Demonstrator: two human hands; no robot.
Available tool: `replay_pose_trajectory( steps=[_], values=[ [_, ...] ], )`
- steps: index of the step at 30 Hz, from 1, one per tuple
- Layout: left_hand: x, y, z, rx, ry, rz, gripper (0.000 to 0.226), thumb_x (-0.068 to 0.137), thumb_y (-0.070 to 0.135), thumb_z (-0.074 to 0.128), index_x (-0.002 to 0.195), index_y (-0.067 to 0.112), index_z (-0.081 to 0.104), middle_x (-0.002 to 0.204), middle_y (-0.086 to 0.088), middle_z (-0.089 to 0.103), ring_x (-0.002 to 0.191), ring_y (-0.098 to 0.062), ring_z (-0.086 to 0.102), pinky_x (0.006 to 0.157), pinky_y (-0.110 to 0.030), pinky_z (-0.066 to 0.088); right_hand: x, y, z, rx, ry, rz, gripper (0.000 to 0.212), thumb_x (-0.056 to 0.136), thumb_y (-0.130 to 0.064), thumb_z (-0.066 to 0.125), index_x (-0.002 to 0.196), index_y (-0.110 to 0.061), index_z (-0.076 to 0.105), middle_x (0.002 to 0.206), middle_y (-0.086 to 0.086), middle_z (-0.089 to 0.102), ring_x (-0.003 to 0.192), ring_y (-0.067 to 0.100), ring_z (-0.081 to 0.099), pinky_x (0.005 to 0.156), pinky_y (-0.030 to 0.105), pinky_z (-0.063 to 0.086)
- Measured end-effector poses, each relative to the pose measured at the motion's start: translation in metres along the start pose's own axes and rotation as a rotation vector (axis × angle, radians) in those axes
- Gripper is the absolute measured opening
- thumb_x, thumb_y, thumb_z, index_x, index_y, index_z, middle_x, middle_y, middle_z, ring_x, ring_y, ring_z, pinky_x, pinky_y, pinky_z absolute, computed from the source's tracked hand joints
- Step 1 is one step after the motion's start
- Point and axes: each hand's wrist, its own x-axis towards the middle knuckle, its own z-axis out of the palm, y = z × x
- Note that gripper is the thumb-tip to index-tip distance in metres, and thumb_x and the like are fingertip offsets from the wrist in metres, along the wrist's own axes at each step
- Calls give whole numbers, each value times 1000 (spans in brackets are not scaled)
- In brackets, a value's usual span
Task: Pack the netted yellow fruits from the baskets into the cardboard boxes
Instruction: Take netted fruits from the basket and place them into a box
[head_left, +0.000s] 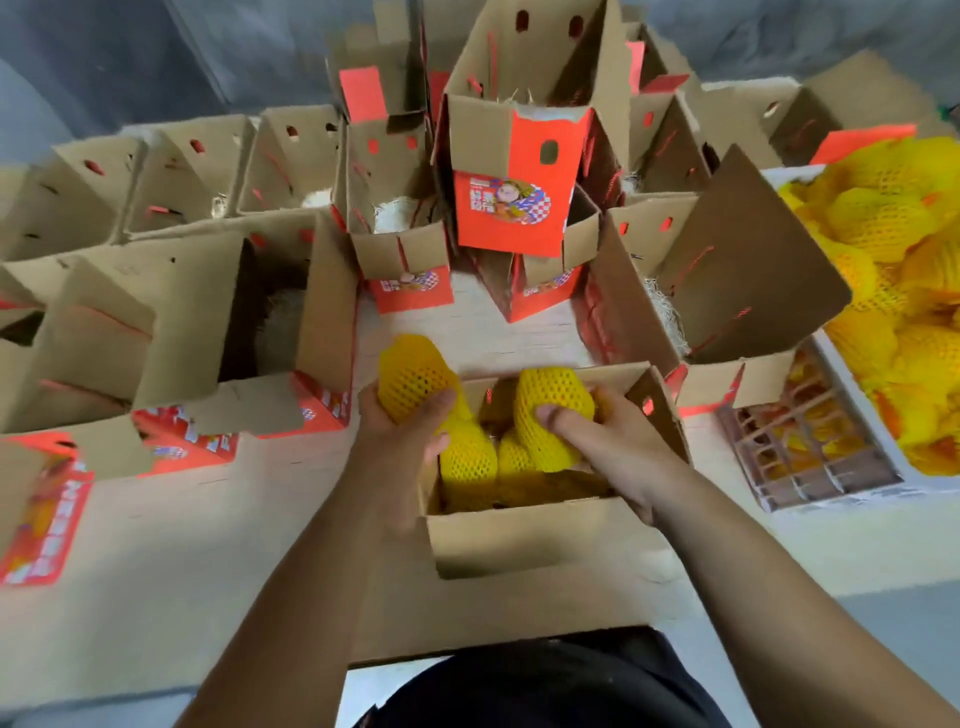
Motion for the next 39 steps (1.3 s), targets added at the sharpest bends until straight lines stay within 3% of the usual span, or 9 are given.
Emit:
replay_pose_trajectory(
  steps=[5, 9, 13, 17, 23, 27, 29, 34, 39],
  values=[
    [6, -10, -5, 72, -68, 46, 60, 67, 41, 88, 115, 57, 56, 114, 9, 72, 101, -12, 73, 74, -32, 58, 25, 4, 11, -568, -108, 99, 71, 70, -51, 83, 130, -26, 55, 108, -2, 72, 99, 17, 68, 89, 38, 57],
    [8, -18, -4, 156, -20, 81, 69, 58, 56, 87, 117, 52, 52, 104, 10, 73, 94, -14, 73, 74, -35, 59, 46, 20, 38, -984, -244, 320, 120, 79, -53, 74, 160, -17, -8, 125, 10, 61, 112, 29, 60, 86, 33, 47],
    [1, -27, -3, 401, 7, 218, 71, 69, 47, 83, 124, 49, 39, 108, 17, 67, 97, -8, 67, 87, -40, 58, 60, 30, 61, -1296, -270, 170, 77, 76, -78, 58, 143, -38, 51, 140, -3, 59, 126, 28, 57, 105, 41, 44],
    [-1, -28, 4, 653, -53, 253, 81, 77, 47, 79, 138, 46, 27, 137, 6, 52, 121, -22, 57, 98, -49, 51, 61, 28, 73, -1336, -278, 151, 84, 64, -95, 46, 137, -53, 48, 147, -16, 53, 133, 27, 54, 113, 47, 37],
    [-8, -36, 17, 724, -180, 281, 88, 86, 28, 83, 151, 38, 25, 148, 9, 40, 122, -2, 39, 100, -24, 35, 52, 24, 48, -1189, -343, 225, 49, 94, -40, 69, 137, -24, 56, 137, 5, 61, 124, 33, 58, 105, 46, 48],
    [-7, -38, 23, 641, -155, 190, 89, 89, 23, 80, 155, 31, 20, 146, 5, 41, 129, -12, 43, 108, -31, 39, 25, 7, 26, -131, -106, 51, 39, 87, -15, 68, 124, -16, 56, 120, 7, 70, 107, 22, 64, 93, 37, 54],
    [-2, -38, 25, 635, -170, 151, 91, 91, 16, 77, 158, 27, 17, 149, 1, 41, 133, -17, 45, 113, -35, 40, 13, 0, 24, 250, -248, 26, 47, 85, -6, 63, 131, -11, 58, 122, 12, 71, 108, 21, 68, 100, 38, 54],
    [6, -33, 20, 633, -403, -85, 97, 90, 15, 60, 160, 51, 3, 137, 3, 51, 101, -8, 59, 71, -18, 53, 12, -4, 30, -110, -181, -79, 43, 94, 5, 63, 133, -14, 62, 118, 13, 73, 107, 30, 69, 99, 43, 56],
    [11, -21, 12, 437, -318, -155, 75, 81, 28, 51, 154, 45, 39, 143, 1, 58, 128, -20, 55, 113, -45, 43, 24, 2, 39, -80, -196, 13, 35, 81, -13, 68, 116, -17, 66, 91, 4, 72, 84, 18, 66, 76, 34, 56]
  ],
)
